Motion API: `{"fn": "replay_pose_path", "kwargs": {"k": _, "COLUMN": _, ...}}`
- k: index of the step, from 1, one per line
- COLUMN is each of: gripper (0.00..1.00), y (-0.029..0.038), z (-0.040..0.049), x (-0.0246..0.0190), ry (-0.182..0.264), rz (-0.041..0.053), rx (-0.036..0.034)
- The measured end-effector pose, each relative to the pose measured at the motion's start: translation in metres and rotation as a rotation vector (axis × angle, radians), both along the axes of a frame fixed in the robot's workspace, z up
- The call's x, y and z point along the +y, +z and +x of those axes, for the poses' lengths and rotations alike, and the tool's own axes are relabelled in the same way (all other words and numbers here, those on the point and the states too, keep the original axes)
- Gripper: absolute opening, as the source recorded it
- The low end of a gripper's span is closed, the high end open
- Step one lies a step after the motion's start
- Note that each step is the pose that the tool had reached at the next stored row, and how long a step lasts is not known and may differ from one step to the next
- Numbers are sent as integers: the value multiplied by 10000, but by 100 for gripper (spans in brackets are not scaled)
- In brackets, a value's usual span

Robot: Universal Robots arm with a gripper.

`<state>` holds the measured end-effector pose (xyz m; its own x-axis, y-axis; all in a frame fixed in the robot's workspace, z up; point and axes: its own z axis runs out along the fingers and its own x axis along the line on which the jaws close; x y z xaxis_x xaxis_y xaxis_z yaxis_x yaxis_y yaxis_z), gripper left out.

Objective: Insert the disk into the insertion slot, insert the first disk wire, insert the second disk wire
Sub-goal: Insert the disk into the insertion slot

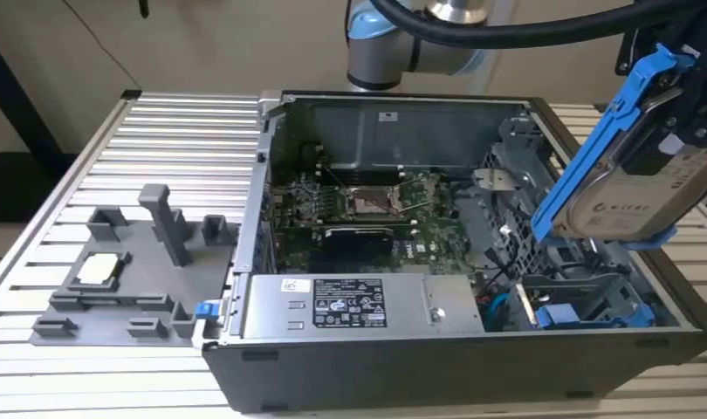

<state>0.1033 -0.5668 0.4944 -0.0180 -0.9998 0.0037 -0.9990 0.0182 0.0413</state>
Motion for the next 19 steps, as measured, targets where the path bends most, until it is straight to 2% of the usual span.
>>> {"fn": "replay_pose_path", "kwargs": {"k": 4, "gripper": 33, "y": -43, "z": 0, "x": 0, "ry": 0, "rz": -9, "rx": -20}}
{"fn": "replay_pose_path", "kwargs": {"k": 6, "gripper": 33, "y": -62, "z": -1, "x": 1, "ry": -1, "rz": -13, "rx": -53}}
{"fn": "replay_pose_path", "kwargs": {"k": 10, "gripper": 33, "y": -99, "z": -1, "x": 1, "ry": -1, "rz": -13, "rx": -261}}
{"fn": "replay_pose_path", "kwargs": {"k": 19, "gripper": 33, "y": -123, "z": 0, "x": 0, "ry": -1, "rz": -15, "rx": -280}}
